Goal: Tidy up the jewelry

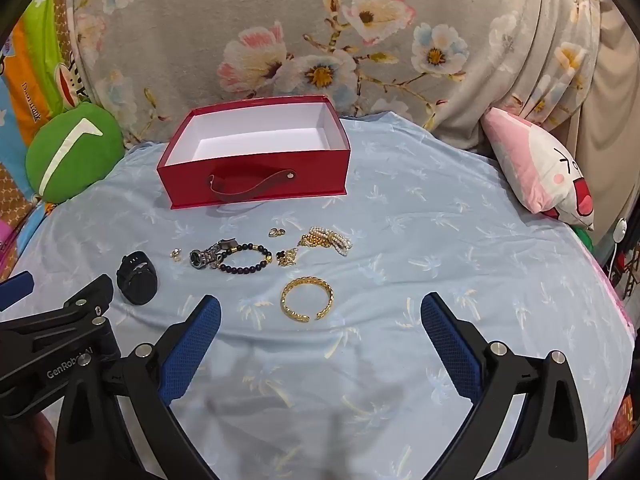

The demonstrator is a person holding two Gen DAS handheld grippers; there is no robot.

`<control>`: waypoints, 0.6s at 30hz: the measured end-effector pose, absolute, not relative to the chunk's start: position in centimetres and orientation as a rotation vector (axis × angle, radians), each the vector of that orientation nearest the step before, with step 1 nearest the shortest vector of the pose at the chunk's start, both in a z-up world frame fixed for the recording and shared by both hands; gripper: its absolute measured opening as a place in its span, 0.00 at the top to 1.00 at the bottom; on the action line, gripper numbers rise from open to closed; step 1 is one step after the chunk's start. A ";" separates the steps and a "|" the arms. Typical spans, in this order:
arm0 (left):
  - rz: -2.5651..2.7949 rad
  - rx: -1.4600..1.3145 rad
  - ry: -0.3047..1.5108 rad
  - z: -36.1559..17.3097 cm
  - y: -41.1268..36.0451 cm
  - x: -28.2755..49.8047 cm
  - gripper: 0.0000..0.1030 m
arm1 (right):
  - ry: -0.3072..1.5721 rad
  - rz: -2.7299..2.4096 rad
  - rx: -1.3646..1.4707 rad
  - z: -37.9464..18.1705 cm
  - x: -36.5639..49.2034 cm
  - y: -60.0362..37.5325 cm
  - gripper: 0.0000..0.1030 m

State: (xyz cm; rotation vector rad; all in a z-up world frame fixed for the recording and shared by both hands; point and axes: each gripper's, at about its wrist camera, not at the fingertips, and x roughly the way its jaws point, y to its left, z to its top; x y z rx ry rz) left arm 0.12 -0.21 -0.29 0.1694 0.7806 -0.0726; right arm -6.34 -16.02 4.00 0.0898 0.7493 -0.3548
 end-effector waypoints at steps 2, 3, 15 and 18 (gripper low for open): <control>-0.072 0.168 0.781 -0.4 -0.3 0.1 0.05 | 0.751 -0.355 0.089 4.0 -6.3 -16.0 0.05; -0.072 0.168 0.783 -0.5 -0.3 0.1 0.05 | 0.751 -0.355 0.090 4.0 -6.2 -15.9 0.05; -0.069 0.161 0.798 -1.0 -0.2 0.3 0.05 | 0.757 -0.354 0.091 3.9 -6.1 -16.2 0.05; -0.067 0.161 0.803 -1.2 -0.2 0.3 0.05 | 0.759 -0.354 0.093 4.1 -6.1 -16.2 0.05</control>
